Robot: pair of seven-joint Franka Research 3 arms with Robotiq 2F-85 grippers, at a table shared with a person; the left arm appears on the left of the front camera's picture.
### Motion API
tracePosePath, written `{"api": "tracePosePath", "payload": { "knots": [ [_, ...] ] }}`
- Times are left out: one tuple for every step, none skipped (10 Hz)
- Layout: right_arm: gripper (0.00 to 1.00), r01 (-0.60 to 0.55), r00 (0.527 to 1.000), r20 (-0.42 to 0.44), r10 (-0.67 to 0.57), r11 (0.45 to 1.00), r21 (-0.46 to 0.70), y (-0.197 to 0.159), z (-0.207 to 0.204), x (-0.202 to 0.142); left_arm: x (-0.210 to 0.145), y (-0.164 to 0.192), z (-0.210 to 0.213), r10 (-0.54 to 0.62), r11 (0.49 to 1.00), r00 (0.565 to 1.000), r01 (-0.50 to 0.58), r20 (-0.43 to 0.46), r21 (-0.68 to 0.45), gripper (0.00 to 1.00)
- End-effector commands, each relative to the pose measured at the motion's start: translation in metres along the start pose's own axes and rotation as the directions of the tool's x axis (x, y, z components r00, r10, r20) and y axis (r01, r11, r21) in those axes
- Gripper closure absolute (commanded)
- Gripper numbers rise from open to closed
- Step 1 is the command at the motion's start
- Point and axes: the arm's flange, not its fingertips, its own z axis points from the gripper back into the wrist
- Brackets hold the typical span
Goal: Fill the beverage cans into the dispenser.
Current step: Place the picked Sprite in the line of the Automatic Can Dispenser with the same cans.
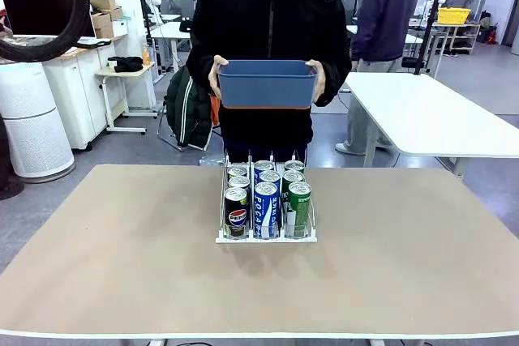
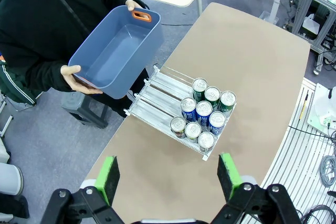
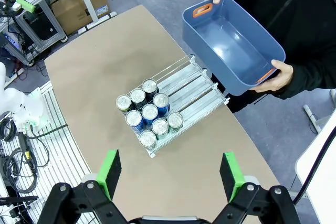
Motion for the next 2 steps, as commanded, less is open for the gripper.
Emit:
{"api": "tracePosePath", "payload": {
  "knots": [
    [0.0, -0.001, 1.0, -0.01, 0.0, 1.0, -0.013, 0.0002, 0.0005, -0.0004, -0.0003, 0.0003, 0.0002, 0.007, 1.0, 1.0, -0.006, 0.008, -0.008, 0.0],
    [0.0, -0.001, 1.0, -0.01, 0.0, 1.0, -0.013, 0.0002, 0.0005, -0.0004, -0.0003, 0.0003, 0.0002, 0.007, 1.0, 1.0, -0.006, 0.008, -0.008, 0.0]
  ]
}}
